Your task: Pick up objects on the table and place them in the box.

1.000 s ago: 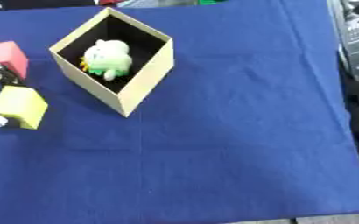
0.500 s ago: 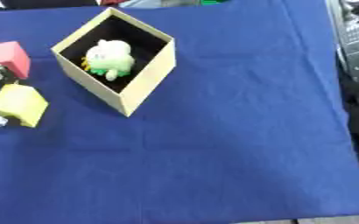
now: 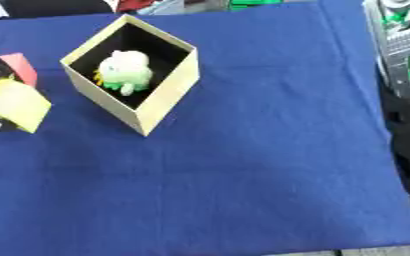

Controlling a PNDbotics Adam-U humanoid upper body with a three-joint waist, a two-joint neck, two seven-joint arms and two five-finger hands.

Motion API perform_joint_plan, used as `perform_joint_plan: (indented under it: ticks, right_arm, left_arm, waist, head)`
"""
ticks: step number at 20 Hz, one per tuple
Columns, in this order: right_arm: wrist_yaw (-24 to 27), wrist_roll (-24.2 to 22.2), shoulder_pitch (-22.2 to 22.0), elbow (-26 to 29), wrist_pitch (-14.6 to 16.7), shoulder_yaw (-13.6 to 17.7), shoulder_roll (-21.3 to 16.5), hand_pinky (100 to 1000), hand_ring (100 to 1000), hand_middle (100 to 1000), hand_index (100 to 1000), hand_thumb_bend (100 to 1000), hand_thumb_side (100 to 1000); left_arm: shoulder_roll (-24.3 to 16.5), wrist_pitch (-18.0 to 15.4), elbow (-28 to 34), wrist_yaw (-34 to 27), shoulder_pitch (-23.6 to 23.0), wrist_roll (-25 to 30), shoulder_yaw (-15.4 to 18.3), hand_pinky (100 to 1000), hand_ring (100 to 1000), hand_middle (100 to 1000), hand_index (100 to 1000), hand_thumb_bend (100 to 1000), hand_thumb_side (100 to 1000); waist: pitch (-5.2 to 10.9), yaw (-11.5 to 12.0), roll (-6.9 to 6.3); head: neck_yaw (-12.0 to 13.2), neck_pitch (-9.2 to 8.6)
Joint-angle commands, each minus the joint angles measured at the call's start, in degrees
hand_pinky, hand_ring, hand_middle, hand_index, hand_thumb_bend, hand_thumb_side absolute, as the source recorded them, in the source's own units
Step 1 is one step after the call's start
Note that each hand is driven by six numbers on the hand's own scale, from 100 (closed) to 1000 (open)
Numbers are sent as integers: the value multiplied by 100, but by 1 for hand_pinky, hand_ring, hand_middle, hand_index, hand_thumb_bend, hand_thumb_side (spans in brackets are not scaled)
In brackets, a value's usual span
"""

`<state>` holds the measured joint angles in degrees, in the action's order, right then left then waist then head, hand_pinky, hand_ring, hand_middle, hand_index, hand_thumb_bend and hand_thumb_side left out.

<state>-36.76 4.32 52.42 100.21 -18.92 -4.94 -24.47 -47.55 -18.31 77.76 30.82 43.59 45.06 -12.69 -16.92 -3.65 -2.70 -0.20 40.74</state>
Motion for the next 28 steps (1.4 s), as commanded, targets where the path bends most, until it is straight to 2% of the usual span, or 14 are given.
perform_joint_plan:
  ticks: [1, 7, 14, 28]
  right_arm:
    - [-60, 4, 73, 129, 13, 66, -39, 890, 915, 843, 967, 100, 872]
    - [-92, -10, 81, 168, 19, 61, -16, 890, 917, 844, 966, 100, 870]
    - [-110, -34, 125, 208, 24, 49, 10, 890, 917, 844, 967, 100, 870]
    - [-78, -66, 169, 321, 22, 56, 104, 891, 917, 842, 972, 100, 871]
  left_arm:
    - [-135, -164, 133, -190, 244, 283, 223, 710, 708, 559, 732, 100, 357]
    - [98, 92, 3, -358, 668, 188, 358, 702, 700, 551, 722, 100, 348]
    - [521, 438, -161, -343, 1271, -337, 452, 694, 688, 551, 720, 100, 336]
    - [1194, 593, -666, -370, 1737, -709, 324, 692, 683, 550, 711, 100, 350]
  waist:
    - [161, 7, -5]
    - [170, -26, -21]
    - [124, -111, -67]
    - [12, -339, -170]
  head:
    - [-28, -33]
    - [-24, -82]
    - [22, -138]
    - [159, -309]
